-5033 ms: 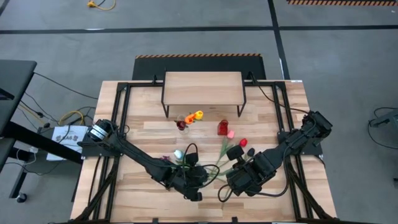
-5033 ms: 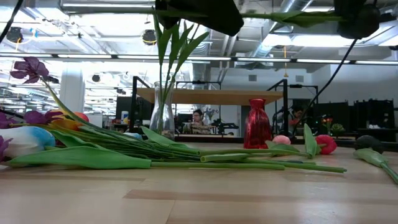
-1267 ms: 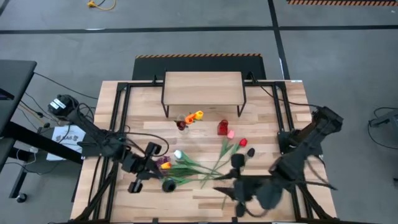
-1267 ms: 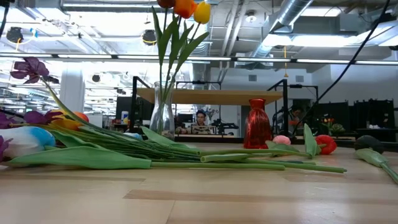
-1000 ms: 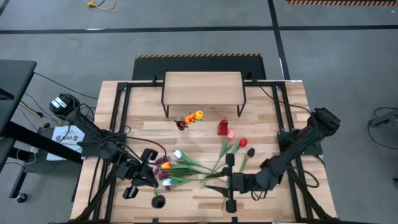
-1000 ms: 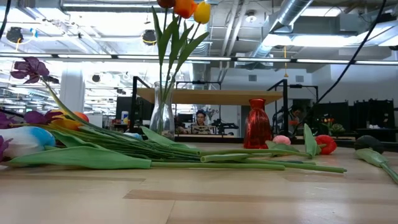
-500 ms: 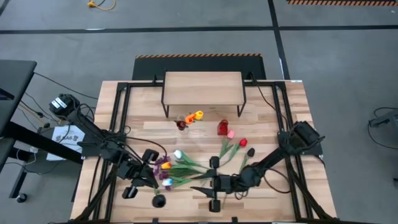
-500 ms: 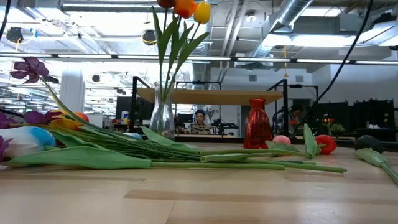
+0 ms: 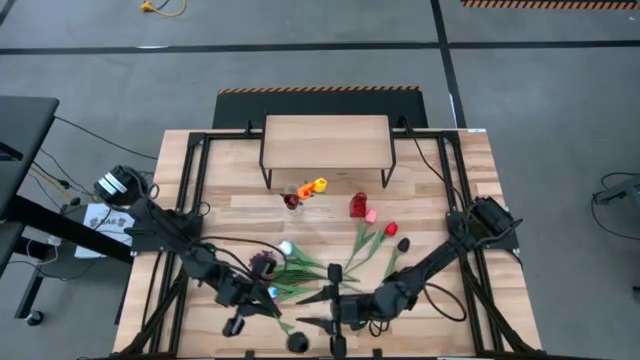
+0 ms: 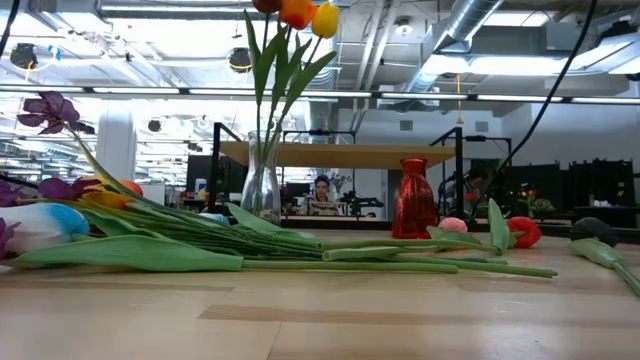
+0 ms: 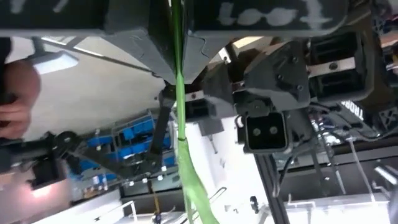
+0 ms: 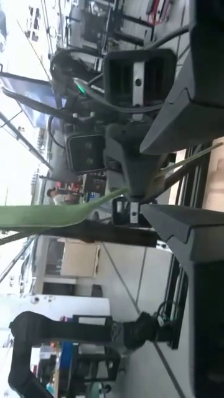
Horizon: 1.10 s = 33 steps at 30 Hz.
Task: Pick and place flowers into a vace then onto a shelf
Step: Put the left black tulip into the transparent vase
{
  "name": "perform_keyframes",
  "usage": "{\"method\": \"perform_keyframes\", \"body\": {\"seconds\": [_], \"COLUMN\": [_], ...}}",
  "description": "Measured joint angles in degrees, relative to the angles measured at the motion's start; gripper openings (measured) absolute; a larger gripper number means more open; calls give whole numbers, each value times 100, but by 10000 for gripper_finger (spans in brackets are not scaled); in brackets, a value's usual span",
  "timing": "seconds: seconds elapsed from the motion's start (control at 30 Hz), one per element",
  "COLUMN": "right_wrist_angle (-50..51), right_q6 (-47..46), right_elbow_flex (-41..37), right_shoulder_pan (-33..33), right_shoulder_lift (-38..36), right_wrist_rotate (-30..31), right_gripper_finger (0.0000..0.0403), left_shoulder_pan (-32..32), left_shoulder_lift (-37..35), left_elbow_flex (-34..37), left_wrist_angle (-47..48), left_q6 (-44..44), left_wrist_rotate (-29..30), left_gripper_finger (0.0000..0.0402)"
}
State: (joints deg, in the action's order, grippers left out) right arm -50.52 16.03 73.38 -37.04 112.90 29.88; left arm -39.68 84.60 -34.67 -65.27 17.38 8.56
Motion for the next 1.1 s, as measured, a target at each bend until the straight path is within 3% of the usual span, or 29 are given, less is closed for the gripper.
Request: {"method": "perform_keyframes", "body": {"seconds": [0.27,0.5,1.1], "right_wrist_angle": [-2,-52,-154], "right_q6": [46,46,-213], "right_elbow_flex": [2,2,4], "right_shoulder_pan": [-151,-105,38], "right_shoulder_lift": [0,0,0], "right_wrist_rotate": [-28,-575,-585], "right_gripper_finger": [183,206,153], "left_shoulder_pan": [11,72,273], "left_shoulder_lift": [430,466,464], "left_elbow_flex": [-239,-239,-239], "left_wrist_angle": [-74,36,207], "left_q6": [20,-17,-319], "left_wrist_rotate": [245,323,350], "left_gripper_finger": [0,0,0]}}
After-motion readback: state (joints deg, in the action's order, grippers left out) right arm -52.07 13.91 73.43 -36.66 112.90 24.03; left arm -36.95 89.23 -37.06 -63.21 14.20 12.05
